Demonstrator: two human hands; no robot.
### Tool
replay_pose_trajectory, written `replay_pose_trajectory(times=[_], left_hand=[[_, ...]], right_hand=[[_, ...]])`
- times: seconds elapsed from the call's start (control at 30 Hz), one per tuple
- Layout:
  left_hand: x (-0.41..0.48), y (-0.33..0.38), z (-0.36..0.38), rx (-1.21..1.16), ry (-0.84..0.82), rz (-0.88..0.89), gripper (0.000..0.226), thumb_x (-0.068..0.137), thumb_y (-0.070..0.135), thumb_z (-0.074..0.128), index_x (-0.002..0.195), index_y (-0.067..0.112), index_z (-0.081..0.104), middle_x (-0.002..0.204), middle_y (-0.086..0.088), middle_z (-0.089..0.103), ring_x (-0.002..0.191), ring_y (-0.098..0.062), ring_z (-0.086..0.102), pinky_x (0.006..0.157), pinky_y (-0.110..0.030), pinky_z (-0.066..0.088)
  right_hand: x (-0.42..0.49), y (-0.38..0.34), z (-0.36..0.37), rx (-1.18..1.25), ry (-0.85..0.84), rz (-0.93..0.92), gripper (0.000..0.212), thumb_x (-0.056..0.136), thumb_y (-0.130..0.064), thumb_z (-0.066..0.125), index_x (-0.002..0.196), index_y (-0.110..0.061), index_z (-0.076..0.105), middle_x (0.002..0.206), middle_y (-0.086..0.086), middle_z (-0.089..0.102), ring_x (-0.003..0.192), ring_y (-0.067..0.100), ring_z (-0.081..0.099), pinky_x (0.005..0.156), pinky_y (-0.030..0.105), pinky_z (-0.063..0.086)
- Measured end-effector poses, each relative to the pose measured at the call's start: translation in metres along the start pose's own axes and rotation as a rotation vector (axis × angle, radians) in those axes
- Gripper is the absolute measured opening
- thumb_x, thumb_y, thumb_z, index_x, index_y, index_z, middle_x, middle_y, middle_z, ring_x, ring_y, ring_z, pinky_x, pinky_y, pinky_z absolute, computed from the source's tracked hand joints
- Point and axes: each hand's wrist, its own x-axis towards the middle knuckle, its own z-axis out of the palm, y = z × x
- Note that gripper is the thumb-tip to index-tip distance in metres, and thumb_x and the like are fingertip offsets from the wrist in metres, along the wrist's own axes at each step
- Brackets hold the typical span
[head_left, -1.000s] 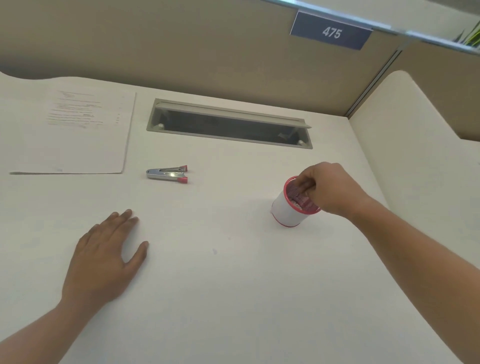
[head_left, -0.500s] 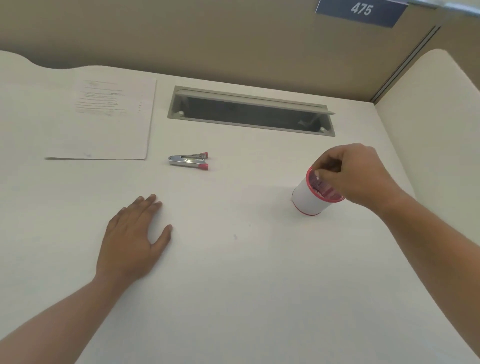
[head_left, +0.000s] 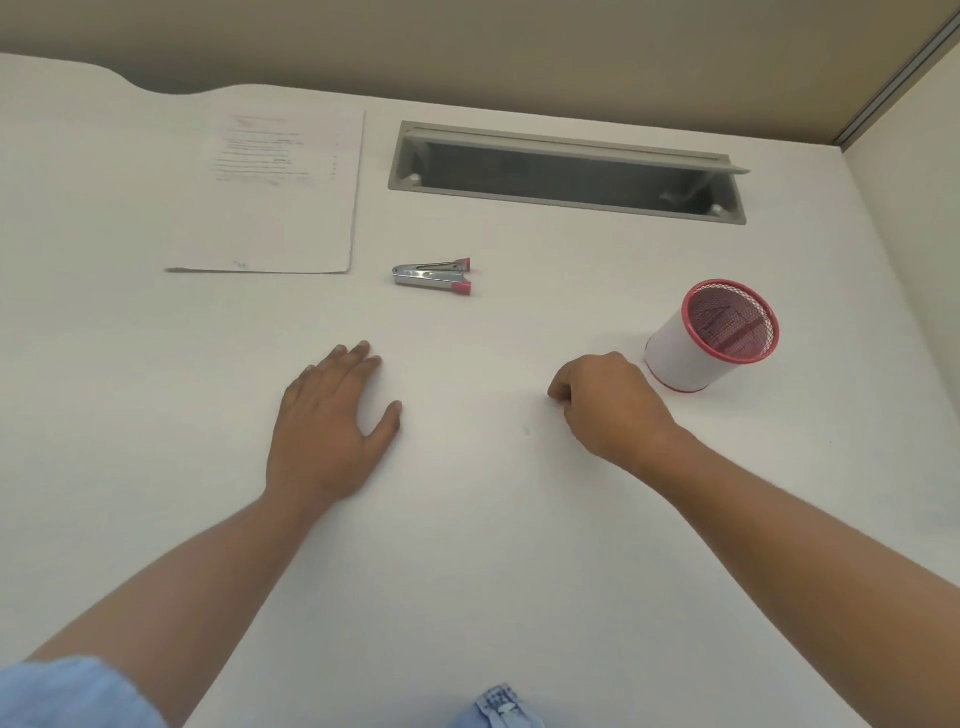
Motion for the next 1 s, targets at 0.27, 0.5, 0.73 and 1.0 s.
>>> replay_pose_trajectory(times=[0.27,0.5,0.73,1.0], left_hand=[[0.000,0.000,0.000,0.001,-0.005,-0.001,0.061,0.092,0.056,0.041,0.143,0.024,0.048,0.158,0.009,0.040,0.149,-0.015,0.031,0.122,-0.039,0.021],[0.000,0.000,0.000,0.006,0.004,-0.005,0.062,0.091,0.057,0.040,0.143,0.024,0.048,0.158,0.009,0.040,0.149,-0.014,0.030,0.123,-0.039,0.020],[0.000,0.000,-0.001,-0.003,-0.002,-0.005,0.062,0.091,0.057,0.039,0.143,0.024,0.047,0.158,0.009,0.040,0.150,-0.014,0.029,0.123,-0.039,0.019],[0.000,0.000,-0.001,0.000,-0.004,-0.006,0.061,0.091,0.056,0.040,0.143,0.024,0.048,0.158,0.009,0.040,0.150,-0.014,0.030,0.123,-0.038,0.019]], right_hand=[[-0.013,-0.023,0.015,0.012,-0.054,-0.163,0.032,0.079,0.001,0.047,0.094,-0.014,0.071,0.093,0.005,0.072,0.085,0.028,0.064,0.074,0.038,0.055],[-0.006,-0.005,0.001,0.167,-0.034,-0.127,0.032,0.085,0.000,0.050,0.102,-0.015,0.073,0.103,0.001,0.074,0.097,0.021,0.065,0.085,0.034,0.053],[-0.009,-0.014,0.015,-0.049,-0.136,-0.334,0.019,0.089,-0.016,0.051,0.098,-0.016,0.068,0.100,0.000,0.063,0.088,0.024,0.058,0.073,0.034,0.049],[-0.011,-0.043,0.000,-0.433,-0.193,-0.412,0.023,0.051,0.008,0.023,0.056,-0.013,0.032,0.056,0.006,0.035,0.050,0.022,0.033,0.044,0.029,0.023]])
